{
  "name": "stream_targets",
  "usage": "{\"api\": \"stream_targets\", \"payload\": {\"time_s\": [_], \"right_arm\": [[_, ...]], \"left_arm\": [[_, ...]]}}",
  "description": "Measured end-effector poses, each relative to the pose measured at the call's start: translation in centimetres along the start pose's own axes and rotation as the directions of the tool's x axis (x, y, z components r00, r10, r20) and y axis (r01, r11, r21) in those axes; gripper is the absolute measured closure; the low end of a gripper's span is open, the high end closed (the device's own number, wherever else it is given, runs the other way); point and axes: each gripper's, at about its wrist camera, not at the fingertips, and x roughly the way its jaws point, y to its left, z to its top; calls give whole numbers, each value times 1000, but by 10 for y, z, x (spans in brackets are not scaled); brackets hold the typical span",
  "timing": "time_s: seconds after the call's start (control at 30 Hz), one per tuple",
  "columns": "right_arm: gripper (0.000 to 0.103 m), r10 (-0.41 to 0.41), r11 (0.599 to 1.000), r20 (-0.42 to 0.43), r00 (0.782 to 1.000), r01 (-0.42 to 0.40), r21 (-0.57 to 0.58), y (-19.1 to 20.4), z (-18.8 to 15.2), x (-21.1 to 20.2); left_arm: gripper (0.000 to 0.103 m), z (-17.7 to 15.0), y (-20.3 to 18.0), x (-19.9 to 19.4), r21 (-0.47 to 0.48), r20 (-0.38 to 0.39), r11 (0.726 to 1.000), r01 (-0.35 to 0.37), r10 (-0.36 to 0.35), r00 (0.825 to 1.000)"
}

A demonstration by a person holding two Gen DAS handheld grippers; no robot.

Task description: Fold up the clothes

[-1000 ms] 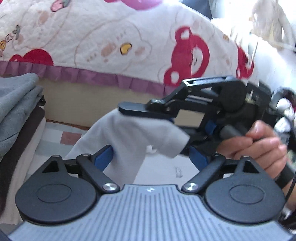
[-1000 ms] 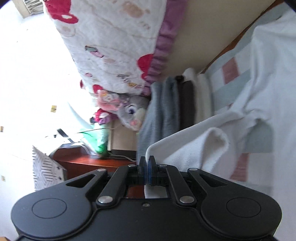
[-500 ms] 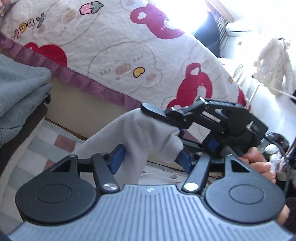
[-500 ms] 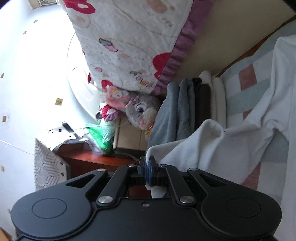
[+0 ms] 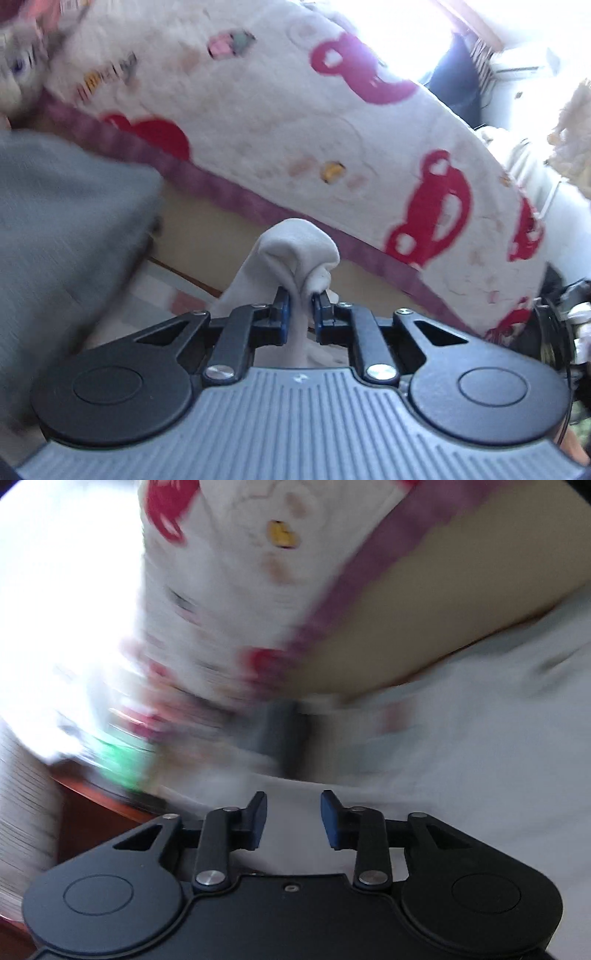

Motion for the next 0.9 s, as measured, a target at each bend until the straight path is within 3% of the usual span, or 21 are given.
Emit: {"api": "stream_targets", "payload": {"time_s": [0.07,0.13,0.23,0.3,0.47,0.57,0.63,0.67,0.7,0.73,0.77,0.8,0.87,0.9], "right_arm": [[64,-143,985,7,990,143,-101,-6,-13,-8],[64,-278,942,-23,960,267,-204,-21,-33,-10],[64,-377,905,-53,925,355,-233,-51,-54,-9],[64,-420,890,-71,905,395,-229,-66,-64,-6],[65,-474,857,-106,874,430,-283,-74,-81,10],[64,-506,828,-112,855,445,-342,-70,-87,15],[63,-507,826,-117,854,442,-350,-70,-88,16],[62,-504,828,-119,855,439,-349,-72,-89,15],[62,-501,830,-119,857,437,-346,-73,-89,14],[62,-498,833,-117,859,435,-342,-74,-88,14],[62,-495,835,-119,861,433,-340,-73,-87,14],[62,-495,835,-125,860,430,-343,-73,-85,14],[62,-486,839,-144,862,414,-353,-71,-81,15],[62,-468,849,-151,871,396,-350,-73,-77,12]], "left_arm": [[91,30,9,-14,65,28,997,-45,43,999],[92,62,23,-29,100,72,991,-90,83,994],[92,95,53,-48,91,101,988,-129,120,988],[92,98,77,-46,45,88,985,-168,163,983],[92,86,130,-20,-46,-19,950,-309,308,951],[91,72,132,-27,-50,20,942,-333,335,942],[91,64,135,-41,-115,77,928,-354,364,928],[91,61,137,-51,-151,106,909,-390,407,907],[86,58,139,-60,-195,125,873,-447,474,871],[79,56,138,-64,-212,96,842,-495,522,847],[64,55,137,-68,-224,61,811,-541,566,822],[61,53,129,-69,-151,13,809,-568,576,817],[58,43,104,-70,7,2,816,-579,579,816],[52,37,88,-69,52,5,836,-547,548,837]]}}
